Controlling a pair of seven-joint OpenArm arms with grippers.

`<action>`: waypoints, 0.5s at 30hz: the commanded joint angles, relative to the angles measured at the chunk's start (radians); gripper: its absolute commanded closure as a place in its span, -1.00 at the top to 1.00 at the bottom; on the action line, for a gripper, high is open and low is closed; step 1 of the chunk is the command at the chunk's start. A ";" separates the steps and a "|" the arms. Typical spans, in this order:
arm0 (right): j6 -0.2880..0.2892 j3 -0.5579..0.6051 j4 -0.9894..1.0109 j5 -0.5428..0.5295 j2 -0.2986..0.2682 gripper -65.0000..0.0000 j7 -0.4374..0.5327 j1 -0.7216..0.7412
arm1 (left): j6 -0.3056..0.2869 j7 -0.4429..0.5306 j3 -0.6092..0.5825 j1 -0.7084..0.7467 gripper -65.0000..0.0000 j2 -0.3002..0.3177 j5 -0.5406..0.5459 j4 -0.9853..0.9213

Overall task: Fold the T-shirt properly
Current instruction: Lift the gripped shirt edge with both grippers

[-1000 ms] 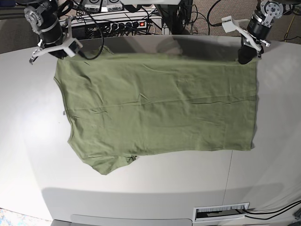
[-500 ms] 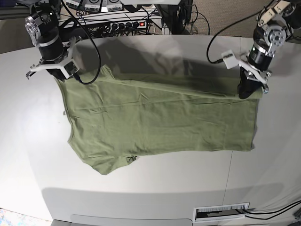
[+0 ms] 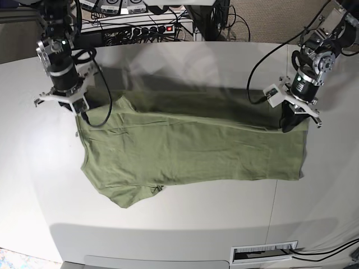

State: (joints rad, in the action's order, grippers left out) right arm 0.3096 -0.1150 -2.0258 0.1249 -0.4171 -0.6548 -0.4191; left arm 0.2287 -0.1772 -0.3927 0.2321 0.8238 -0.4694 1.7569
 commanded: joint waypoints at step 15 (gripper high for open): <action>-0.016 -0.008 0.123 0.002 -0.006 -1.00 0.053 0.129 | 0.021 0.067 0.009 -0.036 -1.00 -0.065 0.037 -0.043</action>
State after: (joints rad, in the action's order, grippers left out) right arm 0.3077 -0.1150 -1.8889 0.1223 -0.4095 -0.6243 -0.2996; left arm 0.2283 -0.1253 -0.3927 0.2092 0.7422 -0.4316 1.7012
